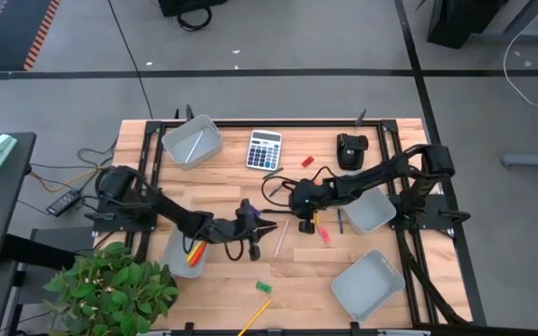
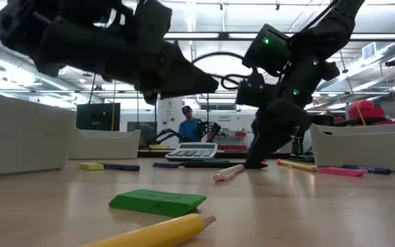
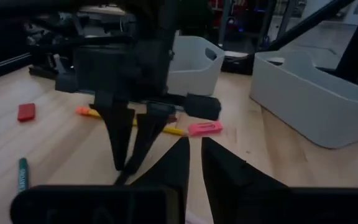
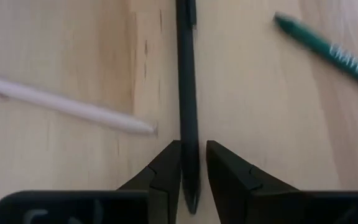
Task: Sort crayons/erasers/pens/pencils in bins
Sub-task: Put the black ballpen into the bottom left gray bin
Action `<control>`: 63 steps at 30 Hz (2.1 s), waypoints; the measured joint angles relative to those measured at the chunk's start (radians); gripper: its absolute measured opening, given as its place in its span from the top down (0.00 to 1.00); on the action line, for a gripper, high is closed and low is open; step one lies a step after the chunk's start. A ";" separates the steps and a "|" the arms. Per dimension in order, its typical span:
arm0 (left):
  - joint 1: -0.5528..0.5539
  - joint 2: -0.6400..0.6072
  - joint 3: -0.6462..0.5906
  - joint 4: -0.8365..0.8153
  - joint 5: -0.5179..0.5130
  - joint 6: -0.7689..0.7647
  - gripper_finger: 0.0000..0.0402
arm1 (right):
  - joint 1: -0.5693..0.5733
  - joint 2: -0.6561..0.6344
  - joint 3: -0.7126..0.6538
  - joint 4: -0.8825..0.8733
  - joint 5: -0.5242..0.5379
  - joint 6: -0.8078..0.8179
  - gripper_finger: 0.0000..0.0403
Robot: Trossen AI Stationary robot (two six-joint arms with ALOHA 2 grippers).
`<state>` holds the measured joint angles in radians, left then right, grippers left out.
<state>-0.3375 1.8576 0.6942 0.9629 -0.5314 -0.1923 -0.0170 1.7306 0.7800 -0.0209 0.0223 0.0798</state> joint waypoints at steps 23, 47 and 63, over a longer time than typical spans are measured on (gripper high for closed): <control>0.068 0.009 0.000 -0.162 0.063 0.042 0.87 | 0.038 -0.097 -0.005 -0.033 0.055 0.034 0.90; 0.009 0.008 0.119 -0.468 -0.220 0.677 0.77 | 0.146 -0.179 -0.002 -0.118 0.106 0.151 0.90; 0.102 0.008 0.119 -0.459 -0.224 0.710 0.50 | 0.121 -0.181 -0.002 -0.025 0.038 0.088 0.90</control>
<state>-0.2360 1.8656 0.8131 0.5043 -0.7554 0.5175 0.1043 1.5497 0.7780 -0.0457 0.0602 0.1674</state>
